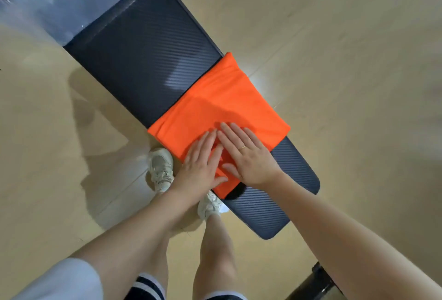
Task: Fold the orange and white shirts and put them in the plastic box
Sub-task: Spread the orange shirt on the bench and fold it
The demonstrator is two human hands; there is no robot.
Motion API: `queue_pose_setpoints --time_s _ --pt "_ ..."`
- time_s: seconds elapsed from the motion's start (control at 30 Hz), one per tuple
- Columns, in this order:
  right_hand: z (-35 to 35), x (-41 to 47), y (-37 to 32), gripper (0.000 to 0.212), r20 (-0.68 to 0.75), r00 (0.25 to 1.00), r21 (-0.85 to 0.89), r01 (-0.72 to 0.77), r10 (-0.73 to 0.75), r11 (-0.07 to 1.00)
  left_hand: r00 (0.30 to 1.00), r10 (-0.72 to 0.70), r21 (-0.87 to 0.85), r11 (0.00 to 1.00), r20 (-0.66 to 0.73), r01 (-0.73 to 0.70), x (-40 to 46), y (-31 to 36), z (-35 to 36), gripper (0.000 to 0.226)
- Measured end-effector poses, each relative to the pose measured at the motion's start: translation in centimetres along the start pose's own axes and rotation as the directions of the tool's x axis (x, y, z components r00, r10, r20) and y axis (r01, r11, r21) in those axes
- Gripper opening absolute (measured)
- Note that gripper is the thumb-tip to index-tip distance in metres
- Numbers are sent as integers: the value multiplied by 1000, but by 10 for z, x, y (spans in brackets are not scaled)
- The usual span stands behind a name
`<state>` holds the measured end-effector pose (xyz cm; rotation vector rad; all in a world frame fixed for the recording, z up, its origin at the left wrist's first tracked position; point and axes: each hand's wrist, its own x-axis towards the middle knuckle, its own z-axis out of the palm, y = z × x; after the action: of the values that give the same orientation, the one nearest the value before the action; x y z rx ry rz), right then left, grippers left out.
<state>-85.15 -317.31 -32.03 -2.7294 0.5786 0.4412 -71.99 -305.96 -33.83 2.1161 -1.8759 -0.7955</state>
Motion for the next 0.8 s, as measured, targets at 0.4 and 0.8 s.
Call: queue_pose_setpoints --time_s 0.4,0.8 --pt "10 11 74 67 -3 950 85 -311 312 947 986 -144 86 985 -89 152 -11 4 41 89" --pt "12 -42 83 29 188 575 720 -633 797 287 203 -927 -773 -128 316 622 -23 117 40 36"
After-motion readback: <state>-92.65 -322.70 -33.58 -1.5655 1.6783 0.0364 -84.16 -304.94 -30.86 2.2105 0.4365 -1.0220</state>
